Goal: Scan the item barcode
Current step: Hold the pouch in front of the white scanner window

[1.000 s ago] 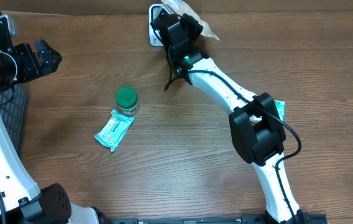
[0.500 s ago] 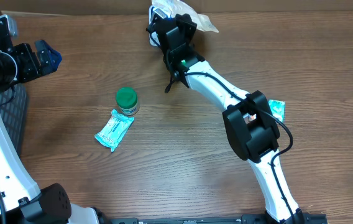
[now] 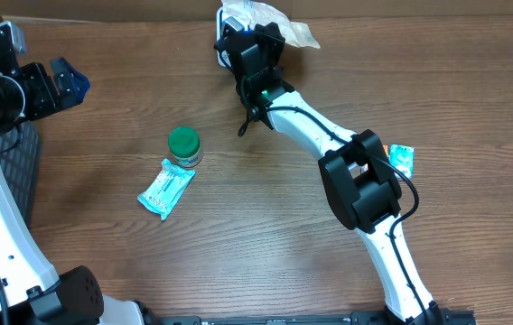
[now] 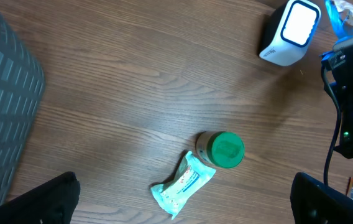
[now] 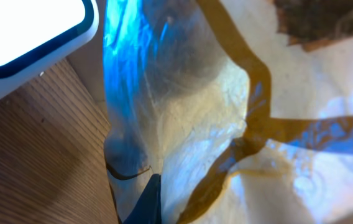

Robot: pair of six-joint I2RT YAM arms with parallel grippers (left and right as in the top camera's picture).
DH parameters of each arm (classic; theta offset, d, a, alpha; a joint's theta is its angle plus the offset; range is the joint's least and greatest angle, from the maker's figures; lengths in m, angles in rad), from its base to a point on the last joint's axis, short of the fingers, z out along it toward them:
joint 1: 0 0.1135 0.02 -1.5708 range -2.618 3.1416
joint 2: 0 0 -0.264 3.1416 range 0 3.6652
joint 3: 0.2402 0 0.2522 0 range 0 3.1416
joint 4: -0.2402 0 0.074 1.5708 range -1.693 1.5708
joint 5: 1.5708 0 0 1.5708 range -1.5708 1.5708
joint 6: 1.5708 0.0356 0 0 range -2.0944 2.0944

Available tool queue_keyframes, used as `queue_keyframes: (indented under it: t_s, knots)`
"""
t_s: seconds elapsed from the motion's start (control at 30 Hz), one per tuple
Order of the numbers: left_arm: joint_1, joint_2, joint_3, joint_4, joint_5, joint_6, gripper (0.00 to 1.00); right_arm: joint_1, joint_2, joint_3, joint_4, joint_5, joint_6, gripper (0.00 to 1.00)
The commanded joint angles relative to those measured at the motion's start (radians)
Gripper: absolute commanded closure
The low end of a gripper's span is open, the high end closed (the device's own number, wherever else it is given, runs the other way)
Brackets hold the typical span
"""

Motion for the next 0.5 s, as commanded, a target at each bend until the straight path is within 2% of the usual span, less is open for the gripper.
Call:
queue_keyframes:
  t_s: [0.0, 0.07, 0.2, 0.3, 0.47]
  knots:
    - [-0.003, -0.007, 0.014, 0.001, 0.008, 0.019, 0.01, 0.016, -0.01, 0.001, 0.002, 0.042, 0.002, 0.96]
    - [-0.003, -0.007, 0.014, 0.001, 0.008, 0.019, 0.0, 0.019, -0.027, 0.001, 0.001, 0.046, 0.008, 0.96]
    - [-0.003, -0.007, 0.014, 0.001, 0.008, 0.019, 0.0, 0.023, -0.117, 0.001, -0.04, 0.081, 0.114, 0.96]
    - [-0.003, -0.007, 0.014, 0.001, 0.008, 0.019, 0.0, 0.023, -0.198, 0.001, -0.177, 0.043, 0.205, 0.96]
    - [-0.003, -0.007, 0.014, 0.001, 0.008, 0.019, 0.0, 0.023, -0.372, 0.002, -0.466, -0.124, 0.458, 0.96]
